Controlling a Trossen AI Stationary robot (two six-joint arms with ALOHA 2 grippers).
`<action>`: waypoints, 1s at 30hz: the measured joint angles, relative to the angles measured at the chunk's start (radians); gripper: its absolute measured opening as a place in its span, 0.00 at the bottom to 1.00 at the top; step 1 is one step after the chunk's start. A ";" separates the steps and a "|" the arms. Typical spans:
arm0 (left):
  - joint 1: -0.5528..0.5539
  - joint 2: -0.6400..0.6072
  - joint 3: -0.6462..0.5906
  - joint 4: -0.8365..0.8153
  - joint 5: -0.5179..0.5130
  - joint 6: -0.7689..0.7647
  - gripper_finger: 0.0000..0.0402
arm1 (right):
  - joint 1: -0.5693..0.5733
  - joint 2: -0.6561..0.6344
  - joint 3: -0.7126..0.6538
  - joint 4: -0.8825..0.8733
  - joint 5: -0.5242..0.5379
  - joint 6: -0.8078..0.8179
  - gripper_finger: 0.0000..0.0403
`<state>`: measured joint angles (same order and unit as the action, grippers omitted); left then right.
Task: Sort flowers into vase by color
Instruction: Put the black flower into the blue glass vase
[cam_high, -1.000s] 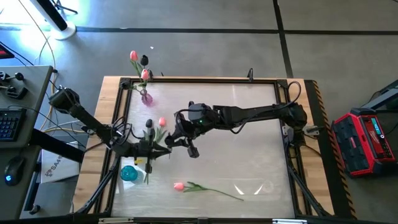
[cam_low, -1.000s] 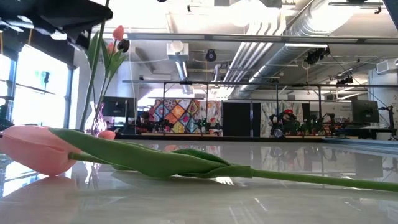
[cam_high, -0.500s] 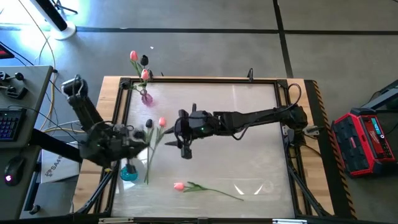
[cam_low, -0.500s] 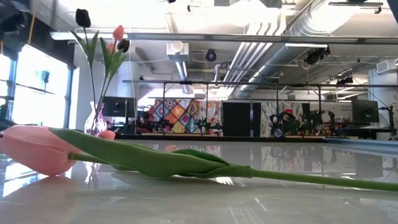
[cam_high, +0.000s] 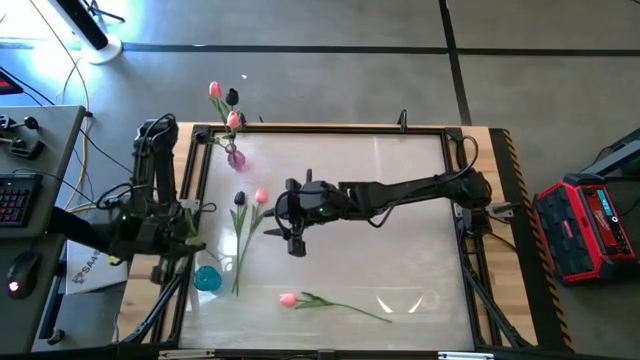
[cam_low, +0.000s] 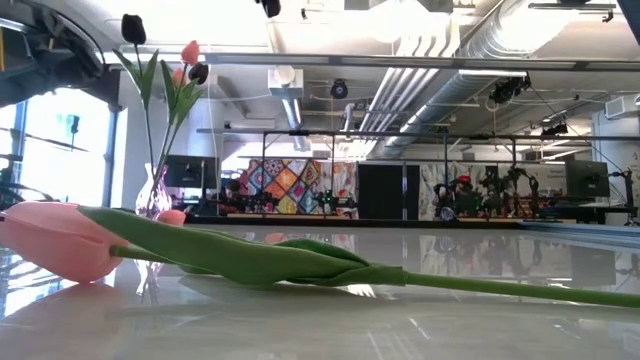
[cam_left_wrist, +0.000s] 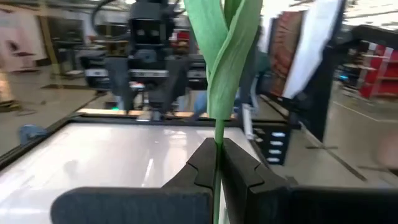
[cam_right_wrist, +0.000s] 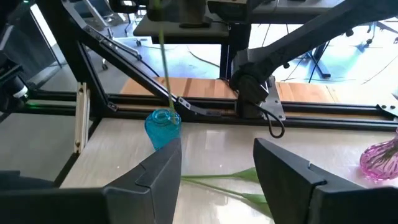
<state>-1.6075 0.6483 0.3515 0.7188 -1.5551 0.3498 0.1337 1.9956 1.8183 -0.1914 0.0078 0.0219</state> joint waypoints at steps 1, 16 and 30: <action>-0.019 0.004 0.000 -0.007 0.001 -0.010 0.00 | 0.000 0.002 0.000 0.000 0.000 0.000 0.47; -0.197 0.069 -0.002 -0.163 0.009 -0.261 0.00 | -0.003 0.003 0.000 0.016 0.006 0.007 0.47; -0.216 0.089 -0.004 -0.346 -0.005 -0.409 0.00 | -0.003 0.003 0.000 0.024 0.014 0.008 0.47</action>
<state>-1.8236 0.7376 0.3477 0.3726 -1.5605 -0.0594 0.1310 1.9984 1.8183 -0.1677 0.0219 0.0296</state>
